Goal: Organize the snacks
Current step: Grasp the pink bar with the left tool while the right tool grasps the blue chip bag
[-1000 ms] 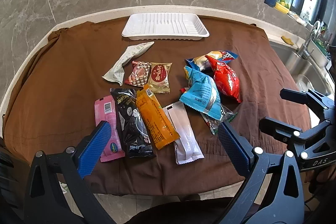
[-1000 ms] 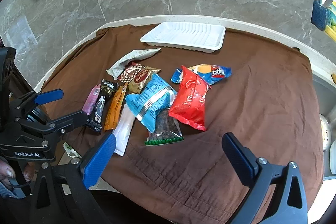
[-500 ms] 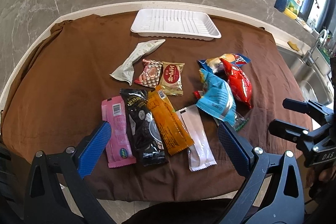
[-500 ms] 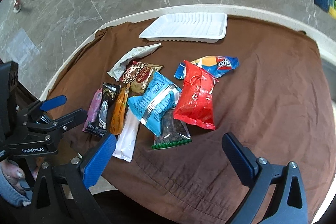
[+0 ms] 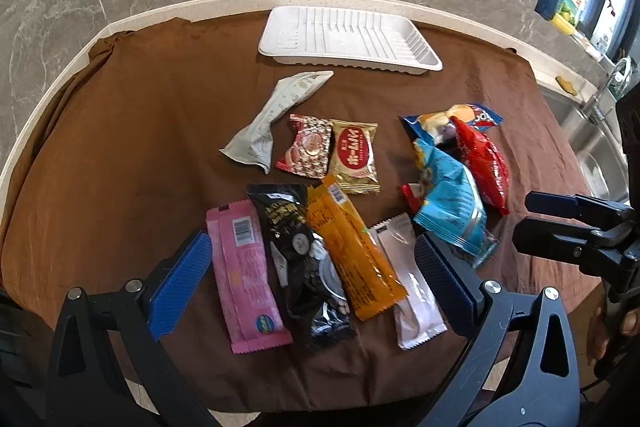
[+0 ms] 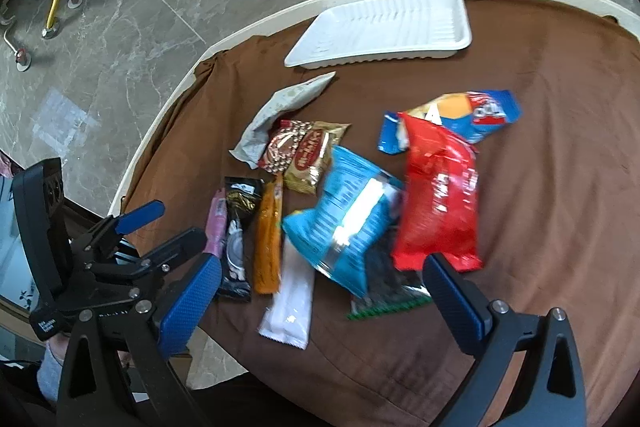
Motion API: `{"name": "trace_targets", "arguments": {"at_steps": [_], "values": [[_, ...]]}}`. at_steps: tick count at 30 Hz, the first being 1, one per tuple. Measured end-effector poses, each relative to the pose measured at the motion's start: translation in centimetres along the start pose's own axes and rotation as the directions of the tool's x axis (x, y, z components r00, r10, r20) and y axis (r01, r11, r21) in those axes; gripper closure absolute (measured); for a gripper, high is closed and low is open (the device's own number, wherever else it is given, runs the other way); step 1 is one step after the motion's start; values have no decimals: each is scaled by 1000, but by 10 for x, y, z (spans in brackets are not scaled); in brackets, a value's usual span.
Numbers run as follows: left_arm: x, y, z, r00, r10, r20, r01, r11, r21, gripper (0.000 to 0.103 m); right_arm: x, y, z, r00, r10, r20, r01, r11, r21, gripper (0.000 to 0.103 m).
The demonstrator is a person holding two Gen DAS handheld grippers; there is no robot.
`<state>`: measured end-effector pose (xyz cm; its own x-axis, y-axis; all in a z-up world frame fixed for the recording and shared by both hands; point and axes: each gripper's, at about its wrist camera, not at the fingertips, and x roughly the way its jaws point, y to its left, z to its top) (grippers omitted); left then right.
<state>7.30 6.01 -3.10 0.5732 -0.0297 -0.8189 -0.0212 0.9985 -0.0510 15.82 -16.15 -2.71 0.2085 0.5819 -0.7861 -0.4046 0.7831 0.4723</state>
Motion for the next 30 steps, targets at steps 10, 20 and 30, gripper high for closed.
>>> {"name": "trace_targets", "arguments": {"at_steps": [10, 20, 30], "values": [[19, 43, 3, 996, 28, -85, -30, 999, -31, 0, 39, -5, 23, 997, -10, -79, 16, 997, 75, 0], [38, 69, -9, 988, 55, -144, -64, 996, -61, 2, 63, -8, 31, 992, -19, -125, 30, 996, 88, 26], [84, 75, -27, 946, 142, -292, -149, 989, -4, 2, 73, -7, 28, 988, -58, -143, 62, 998, 25, 33]]}}
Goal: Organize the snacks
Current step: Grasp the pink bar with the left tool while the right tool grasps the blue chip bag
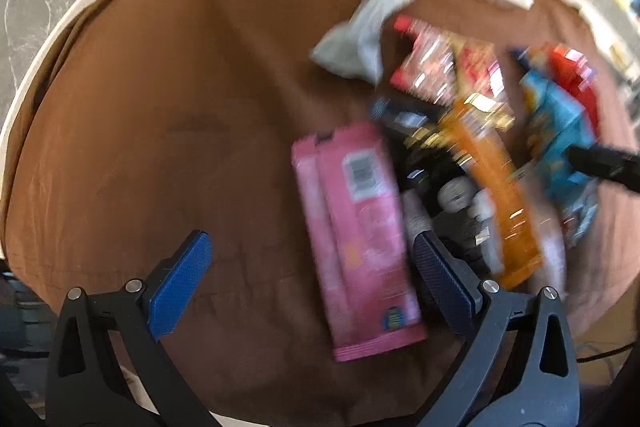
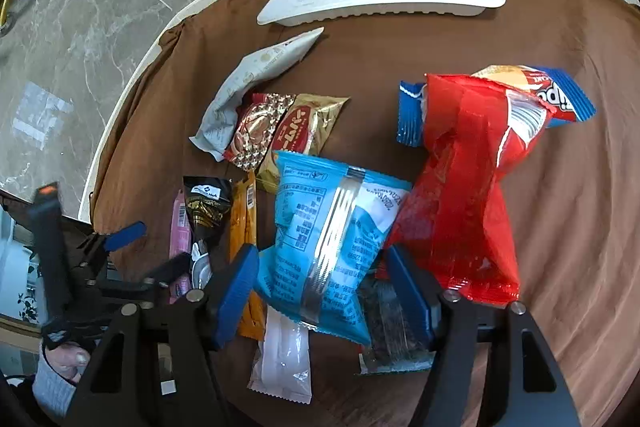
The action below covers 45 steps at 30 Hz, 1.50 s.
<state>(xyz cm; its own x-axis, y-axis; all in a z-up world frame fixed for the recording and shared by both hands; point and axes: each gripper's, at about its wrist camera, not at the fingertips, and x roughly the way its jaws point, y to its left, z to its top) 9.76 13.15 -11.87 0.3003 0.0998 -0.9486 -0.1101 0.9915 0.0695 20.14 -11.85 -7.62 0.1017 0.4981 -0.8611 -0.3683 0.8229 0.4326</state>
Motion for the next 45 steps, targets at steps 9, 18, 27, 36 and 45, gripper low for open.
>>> {"name": "trace_targets", "arguments": {"at_steps": [9, 18, 27, 36, 45], "values": [[21, 8, -6, 998, -63, 9, 64, 997, -39, 0, -2, -14, -1, 998, 50, 26, -51, 998, 46, 45], [20, 7, -8, 999, -36, 17, 36, 999, -23, 0, -4, -20, -1, 996, 73, 48, -76, 995, 62, 54], [17, 11, -10, 999, -36, 22, 37, 999, -29, 0, -2, -19, 2, 995, 89, 34, -90, 995, 39, 56], [17, 11, -9, 999, -37, 30, 38, 998, -39, 0, -1, -15, 1, 996, 77, 37, -77, 997, -4, 54], [11, 7, -9, 997, -54, 57, 55, 998, -17, 25, -1, -11, 1, 998, 40, 39, -38, 998, -51, 55]]}}
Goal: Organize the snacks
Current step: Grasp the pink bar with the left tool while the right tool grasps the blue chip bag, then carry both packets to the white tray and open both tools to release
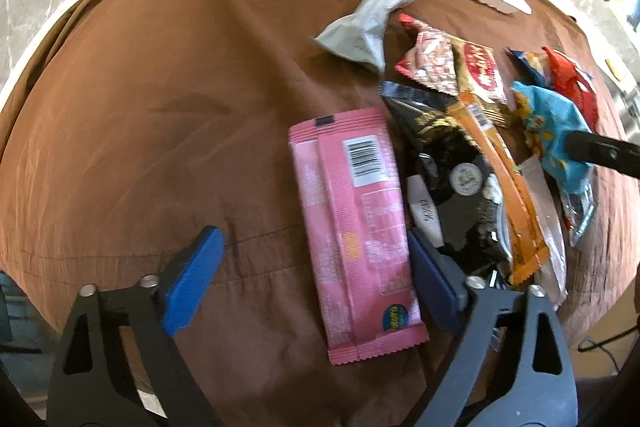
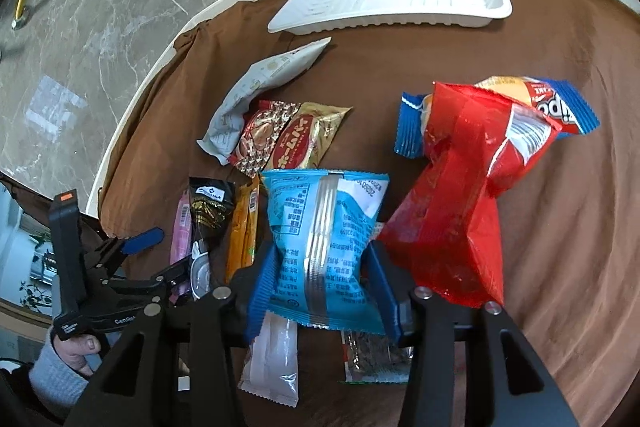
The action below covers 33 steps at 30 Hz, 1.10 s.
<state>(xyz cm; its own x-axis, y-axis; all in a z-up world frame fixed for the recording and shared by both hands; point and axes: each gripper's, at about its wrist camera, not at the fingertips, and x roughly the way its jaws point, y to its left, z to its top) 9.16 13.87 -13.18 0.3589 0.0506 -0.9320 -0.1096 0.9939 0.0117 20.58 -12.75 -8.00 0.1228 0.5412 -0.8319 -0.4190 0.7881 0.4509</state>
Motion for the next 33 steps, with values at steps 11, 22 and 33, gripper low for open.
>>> {"name": "trace_targets", "arguments": {"at_steps": [11, 22, 33], "values": [[-9, 13, 7, 998, -64, 26, 66, 997, -51, 76, -6, 0, 3, 999, 45, 27, -45, 999, 6, 68], [-29, 31, 13, 986, -152, 64, 158, 981, -111, 78, -20, -13, 10, 980, 190, 61, -195, 976, 99, 68], [-56, 16, 60, 960, -247, 130, 257, 964, -73, 78, -34, -33, 26, 923, 362, 134, -384, 894, 231, 68]]}}
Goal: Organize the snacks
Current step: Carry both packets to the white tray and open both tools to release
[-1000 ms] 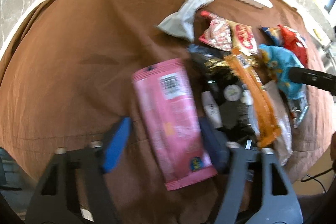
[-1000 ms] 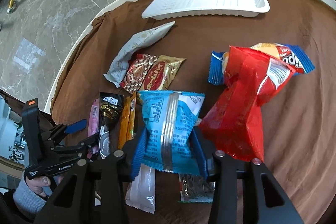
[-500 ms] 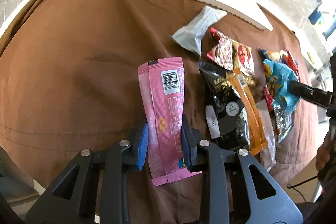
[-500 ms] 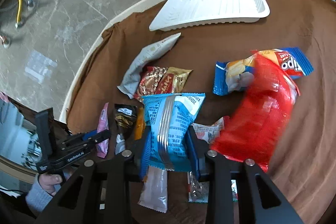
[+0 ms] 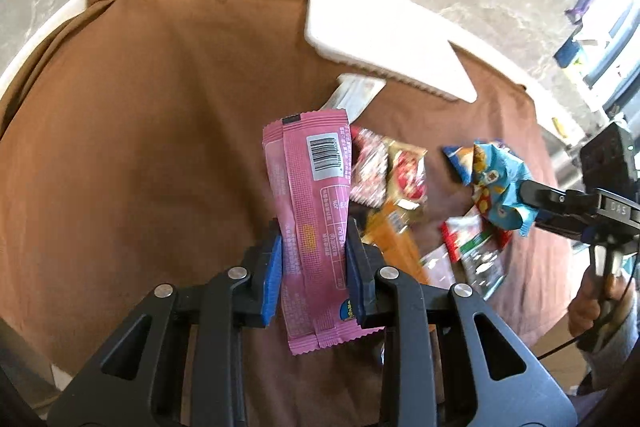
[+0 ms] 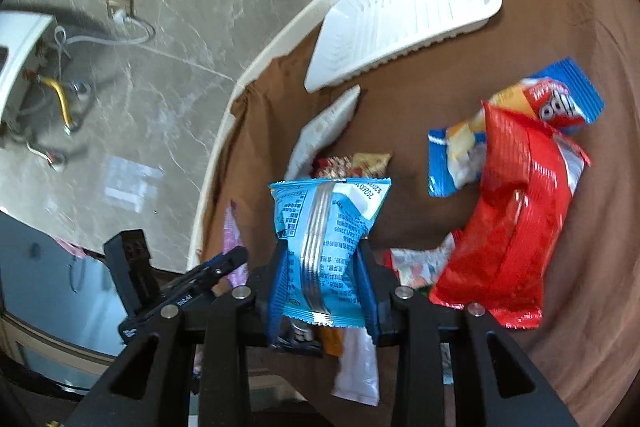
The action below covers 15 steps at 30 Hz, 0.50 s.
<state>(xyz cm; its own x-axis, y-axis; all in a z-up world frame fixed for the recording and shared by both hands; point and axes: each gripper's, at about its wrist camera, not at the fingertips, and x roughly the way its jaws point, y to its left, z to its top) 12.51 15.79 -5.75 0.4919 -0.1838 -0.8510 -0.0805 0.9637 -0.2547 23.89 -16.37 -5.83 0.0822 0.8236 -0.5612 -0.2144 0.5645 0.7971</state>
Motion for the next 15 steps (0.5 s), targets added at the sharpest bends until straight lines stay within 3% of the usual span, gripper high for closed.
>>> {"name": "trace_targets", "arguments": {"at_steps": [8, 15], "values": [[9, -25, 69, 998, -56, 40, 53, 995, 83, 78, -16, 3, 49, 996, 48, 70, -51, 998, 37, 68], [31, -41, 137, 993, -97, 60, 88, 985, 148, 78, -21, 1, 100, 992, 32, 125, -37, 999, 39, 68]]}}
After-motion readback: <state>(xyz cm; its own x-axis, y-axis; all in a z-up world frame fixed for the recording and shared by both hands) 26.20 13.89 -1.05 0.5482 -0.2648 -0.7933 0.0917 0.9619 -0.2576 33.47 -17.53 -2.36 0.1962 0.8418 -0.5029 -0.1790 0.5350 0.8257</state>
